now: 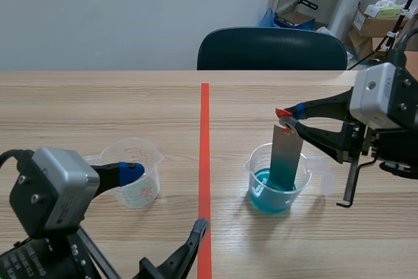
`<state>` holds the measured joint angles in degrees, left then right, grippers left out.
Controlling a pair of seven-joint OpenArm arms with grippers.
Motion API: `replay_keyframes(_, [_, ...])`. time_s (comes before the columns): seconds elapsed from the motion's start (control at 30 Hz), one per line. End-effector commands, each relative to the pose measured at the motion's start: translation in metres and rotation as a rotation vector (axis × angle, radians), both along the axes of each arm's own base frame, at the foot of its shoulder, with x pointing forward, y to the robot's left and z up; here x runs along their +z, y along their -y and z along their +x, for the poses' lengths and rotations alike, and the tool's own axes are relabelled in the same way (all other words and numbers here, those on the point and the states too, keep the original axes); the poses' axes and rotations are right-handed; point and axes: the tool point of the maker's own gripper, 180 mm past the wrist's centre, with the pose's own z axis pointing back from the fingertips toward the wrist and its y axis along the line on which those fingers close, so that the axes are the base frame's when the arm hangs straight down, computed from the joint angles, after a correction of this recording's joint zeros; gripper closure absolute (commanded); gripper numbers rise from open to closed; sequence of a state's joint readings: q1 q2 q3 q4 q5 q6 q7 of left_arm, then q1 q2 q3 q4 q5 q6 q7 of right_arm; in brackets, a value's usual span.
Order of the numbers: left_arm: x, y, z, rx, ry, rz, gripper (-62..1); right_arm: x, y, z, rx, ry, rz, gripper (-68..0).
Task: Do the redox reaction experiment
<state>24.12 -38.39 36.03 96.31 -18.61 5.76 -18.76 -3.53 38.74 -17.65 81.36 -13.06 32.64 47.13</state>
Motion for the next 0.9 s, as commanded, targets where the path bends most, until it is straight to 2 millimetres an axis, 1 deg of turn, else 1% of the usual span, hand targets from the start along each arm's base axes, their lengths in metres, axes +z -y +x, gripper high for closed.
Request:
replay_keyframes(0.0, [0.007,0.004,-0.001,-0.005,0.014,-0.03,-62.3,0.013,0.002,0.004,0.004,0.033,0.017,-0.8])
replay_keyframes(0.5, [0.007,0.004,-0.001,-0.005,0.014,-0.03,-62.3,0.016,0.001,0.003,0.01,0.037,0.031,-0.8])
replay_keyframes(0.73, [0.007,0.004,-0.001,-0.005,0.014,-0.03,-62.3,0.023,0.0,0.002,0.019,0.038,0.063,-0.8])
replay_keyframes(0.87, [0.007,0.004,-0.001,-0.005,0.014,-0.03,-62.3,0.03,0.001,-0.005,0.061,0.001,0.104,-0.8])
